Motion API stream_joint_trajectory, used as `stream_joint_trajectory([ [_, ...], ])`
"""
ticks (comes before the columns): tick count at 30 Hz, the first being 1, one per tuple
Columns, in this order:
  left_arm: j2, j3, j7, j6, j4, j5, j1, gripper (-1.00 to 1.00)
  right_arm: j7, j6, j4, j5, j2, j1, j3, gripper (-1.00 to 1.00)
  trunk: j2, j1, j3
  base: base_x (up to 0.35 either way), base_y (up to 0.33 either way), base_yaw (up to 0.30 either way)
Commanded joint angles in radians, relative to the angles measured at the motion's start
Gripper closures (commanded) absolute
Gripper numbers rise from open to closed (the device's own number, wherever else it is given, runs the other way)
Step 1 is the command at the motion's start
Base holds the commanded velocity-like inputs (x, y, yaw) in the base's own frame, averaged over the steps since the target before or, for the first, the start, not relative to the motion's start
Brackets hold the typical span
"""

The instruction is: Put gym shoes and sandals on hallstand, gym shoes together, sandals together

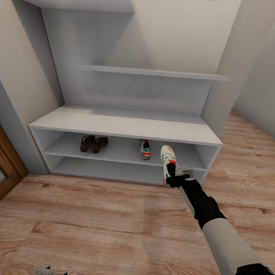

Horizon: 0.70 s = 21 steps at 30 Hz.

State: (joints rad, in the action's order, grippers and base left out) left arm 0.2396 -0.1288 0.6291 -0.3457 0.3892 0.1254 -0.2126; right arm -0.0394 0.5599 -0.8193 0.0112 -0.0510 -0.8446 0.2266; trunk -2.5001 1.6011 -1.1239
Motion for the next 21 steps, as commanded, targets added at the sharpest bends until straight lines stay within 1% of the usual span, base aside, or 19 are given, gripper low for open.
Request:
stream_joint_trajectory([
  [1, 0.0, -0.004, 0.009, 0.002, -0.001, 0.006, -0.001, -1.0, -0.003, 0.0, 0.002, -0.005, -0.001, -0.001, 0.007, 1.0, 0.0, 0.0, -0.001, 0.0, 0.0, 0.0],
  [5, 0.0, -0.004, 0.008, 0.002, -0.001, 0.007, -0.001, -1.0, -0.004, -0.015, 0.008, -0.019, -0.001, -0.001, 0.01, 1.0, 0.0, 0.0, -0.001, 0.062, 0.0, 0.0],
  [13, -0.002, -0.003, 0.008, 0.002, -0.001, 0.007, -0.001, -1.0, -0.002, -0.018, 0.008, -0.023, -0.003, -0.001, 0.011, 1.0, 0.0, 0.0, -0.001, 0.25, 0.0, 0.0],
  [21, -0.002, -0.003, 0.008, 0.002, -0.001, 0.007, -0.001, -1.0, 0.0, -0.018, 0.009, -0.023, -0.004, -0.001, 0.011, 1.0, 0.0, 0.0, -0.001, 0.037, 0.0, 0.0],
])
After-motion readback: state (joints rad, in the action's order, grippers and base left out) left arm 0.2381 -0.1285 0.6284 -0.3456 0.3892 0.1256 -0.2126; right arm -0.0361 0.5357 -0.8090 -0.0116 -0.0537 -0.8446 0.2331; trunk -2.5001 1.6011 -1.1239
